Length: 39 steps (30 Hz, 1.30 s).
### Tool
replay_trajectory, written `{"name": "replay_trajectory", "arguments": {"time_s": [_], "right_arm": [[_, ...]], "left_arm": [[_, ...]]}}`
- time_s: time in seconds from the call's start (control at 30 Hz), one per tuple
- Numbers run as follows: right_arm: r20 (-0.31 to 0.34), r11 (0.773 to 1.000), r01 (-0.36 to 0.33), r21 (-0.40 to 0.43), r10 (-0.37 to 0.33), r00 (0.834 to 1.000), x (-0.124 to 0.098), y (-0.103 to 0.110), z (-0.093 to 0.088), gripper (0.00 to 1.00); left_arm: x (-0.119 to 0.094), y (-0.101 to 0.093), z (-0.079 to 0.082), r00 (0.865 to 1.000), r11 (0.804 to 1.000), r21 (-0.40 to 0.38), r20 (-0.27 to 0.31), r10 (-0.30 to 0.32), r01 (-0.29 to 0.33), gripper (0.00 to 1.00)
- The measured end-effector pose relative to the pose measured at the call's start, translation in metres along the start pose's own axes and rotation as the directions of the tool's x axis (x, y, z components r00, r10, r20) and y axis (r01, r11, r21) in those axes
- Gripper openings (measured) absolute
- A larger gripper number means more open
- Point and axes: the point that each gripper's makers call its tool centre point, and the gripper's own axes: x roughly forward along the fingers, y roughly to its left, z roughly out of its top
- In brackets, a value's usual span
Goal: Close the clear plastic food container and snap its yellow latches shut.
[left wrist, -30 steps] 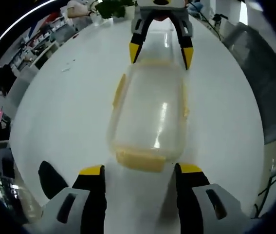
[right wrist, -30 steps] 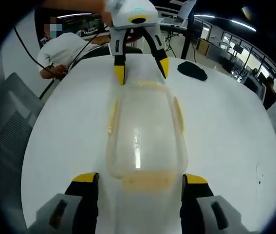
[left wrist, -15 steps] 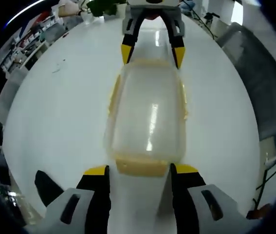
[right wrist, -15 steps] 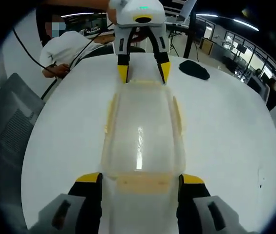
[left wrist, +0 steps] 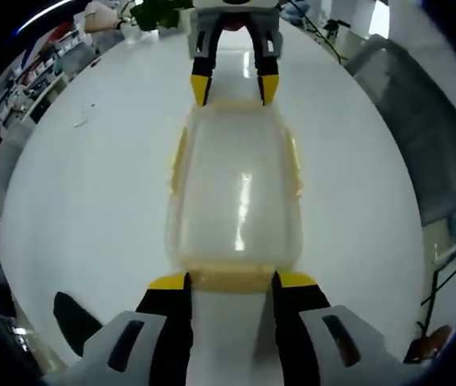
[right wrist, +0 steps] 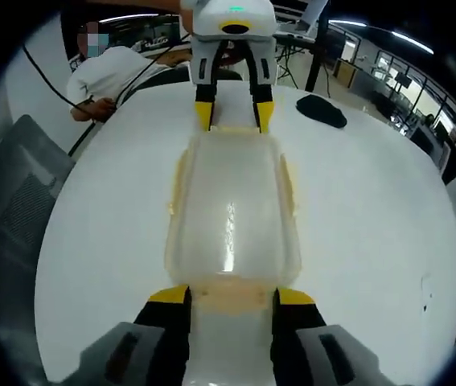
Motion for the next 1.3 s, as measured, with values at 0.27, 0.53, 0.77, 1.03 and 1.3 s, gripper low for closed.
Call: {"name": "replay_trajectory", "arguments": {"time_s": [0.27,0.53,0.77,1.03,1.3], "right_arm": [[-0.021,1.000,-0.004,-0.011,0.004,1.000,0.0010,-0.0002,0.0014,0.37],[-0.043,1.000,-0.014,-0.016,0.013,0.999,0.0013,-0.0003,0.0019,0.38],[-0.062,1.000,-0.017,-0.013,0.016,0.998,0.0013,-0.0012,0.0012,0.37],[-0.060,1.000,-0.018,-0.007,0.017,0.998,0.0010,-0.0014,0.0016,0.35],[-0.072,0.999,-0.015,-0.031,0.013,0.997,0.0009,0.0032,0.0030,0.35]], "left_arm": [[0.0004,-0.0005,-0.0005,1.000,1.000,0.025,-0.020,-0.004,0.005,0.38],[0.0016,-0.0003,0.0004,0.999,1.000,0.025,-0.048,-0.014,0.015,0.38],[0.0010,-0.0009,-0.0009,0.999,1.000,0.008,-0.051,-0.008,0.008,0.37],[0.0014,-0.0021,-0.0002,0.997,1.000,-0.026,-0.076,0.006,-0.008,0.35],[-0.0025,-0.0093,-0.0005,0.994,0.999,-0.041,-0.104,0.015,-0.019,0.35]]}}
